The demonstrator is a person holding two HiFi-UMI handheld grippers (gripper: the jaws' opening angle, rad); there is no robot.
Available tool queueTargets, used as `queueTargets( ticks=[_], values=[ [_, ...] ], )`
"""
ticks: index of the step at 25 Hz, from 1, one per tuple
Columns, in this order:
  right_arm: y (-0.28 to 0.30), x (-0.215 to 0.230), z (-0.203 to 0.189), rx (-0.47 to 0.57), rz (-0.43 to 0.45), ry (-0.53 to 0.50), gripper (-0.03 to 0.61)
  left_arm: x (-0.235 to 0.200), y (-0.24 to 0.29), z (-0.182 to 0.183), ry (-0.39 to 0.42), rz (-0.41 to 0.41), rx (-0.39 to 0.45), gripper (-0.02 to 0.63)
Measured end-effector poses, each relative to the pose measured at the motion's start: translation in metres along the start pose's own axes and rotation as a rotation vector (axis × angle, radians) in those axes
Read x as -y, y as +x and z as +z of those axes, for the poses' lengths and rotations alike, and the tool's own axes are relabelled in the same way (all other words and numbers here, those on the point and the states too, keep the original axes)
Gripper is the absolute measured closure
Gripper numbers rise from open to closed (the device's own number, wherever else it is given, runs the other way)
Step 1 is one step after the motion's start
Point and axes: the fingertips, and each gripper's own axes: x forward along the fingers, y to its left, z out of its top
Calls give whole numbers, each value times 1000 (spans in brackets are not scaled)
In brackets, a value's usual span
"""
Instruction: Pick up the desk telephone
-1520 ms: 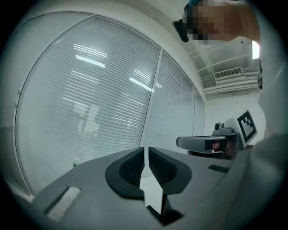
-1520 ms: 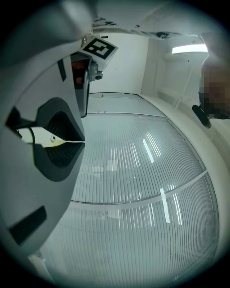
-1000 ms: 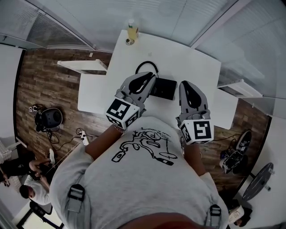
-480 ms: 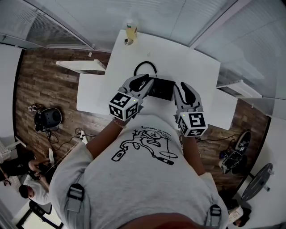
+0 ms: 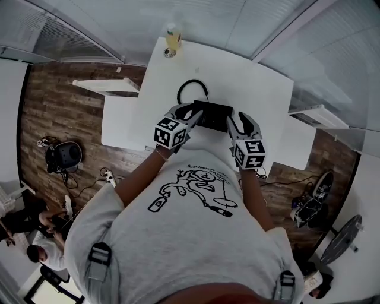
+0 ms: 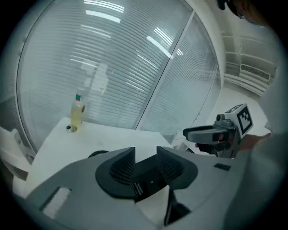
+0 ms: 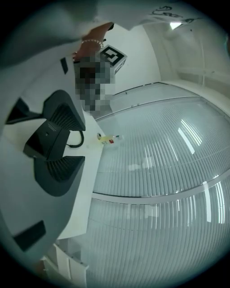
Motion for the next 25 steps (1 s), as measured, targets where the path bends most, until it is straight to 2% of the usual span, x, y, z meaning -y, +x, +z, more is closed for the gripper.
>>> queueTargets(
  ticks=[5, 11, 20, 25],
  values=[
    [20, 11, -43, -86, 14, 68, 411, -16, 23, -45, -111, -28, -78, 459],
    [37, 24, -83, -163, 17, 142, 386, -33, 40, -91, -186, -45, -178, 423],
    [61, 35, -115, -225, 35, 249, 348, -60, 61, -139, -283, -31, -268, 383],
    [68, 38, -127, -255, 32, 284, 341, -64, 71, -147, -343, -56, -280, 357]
  ],
)
